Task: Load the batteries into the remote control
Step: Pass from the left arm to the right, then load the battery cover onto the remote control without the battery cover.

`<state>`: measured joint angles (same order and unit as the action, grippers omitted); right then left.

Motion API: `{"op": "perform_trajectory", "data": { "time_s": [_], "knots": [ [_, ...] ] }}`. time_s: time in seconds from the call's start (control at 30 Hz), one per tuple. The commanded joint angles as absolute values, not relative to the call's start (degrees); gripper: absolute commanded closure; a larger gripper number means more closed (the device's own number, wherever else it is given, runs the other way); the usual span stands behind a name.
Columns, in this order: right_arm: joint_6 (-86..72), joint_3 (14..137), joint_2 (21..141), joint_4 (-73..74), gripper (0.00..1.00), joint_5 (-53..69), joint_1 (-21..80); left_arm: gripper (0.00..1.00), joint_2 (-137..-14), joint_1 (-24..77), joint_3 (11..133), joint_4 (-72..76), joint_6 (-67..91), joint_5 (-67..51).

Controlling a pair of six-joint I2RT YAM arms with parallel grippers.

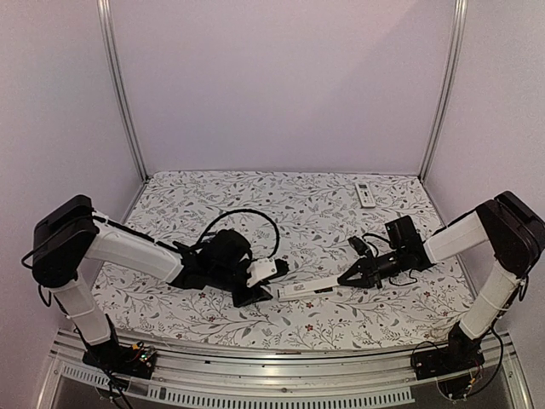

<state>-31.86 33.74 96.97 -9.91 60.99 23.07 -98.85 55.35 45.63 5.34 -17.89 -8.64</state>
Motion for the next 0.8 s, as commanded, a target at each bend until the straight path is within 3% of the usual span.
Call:
{"op": "perform_trajectory", "data": {
  "time_s": [0.0, 0.77],
  "knots": [
    [-30.36, 35.08, 99.09, -9.88, 1.0, 62.87, 22.97, 0.6, -100.93, 55.11, 46.06, 8.04, -16.88, -9.16],
    [-28.19, 38.72, 103.11, -5.83, 1.0, 60.84, 25.17, 0.5, -104.71, 56.36, 49.31, 7.73, -17.36, -12.63]
  ]
}}
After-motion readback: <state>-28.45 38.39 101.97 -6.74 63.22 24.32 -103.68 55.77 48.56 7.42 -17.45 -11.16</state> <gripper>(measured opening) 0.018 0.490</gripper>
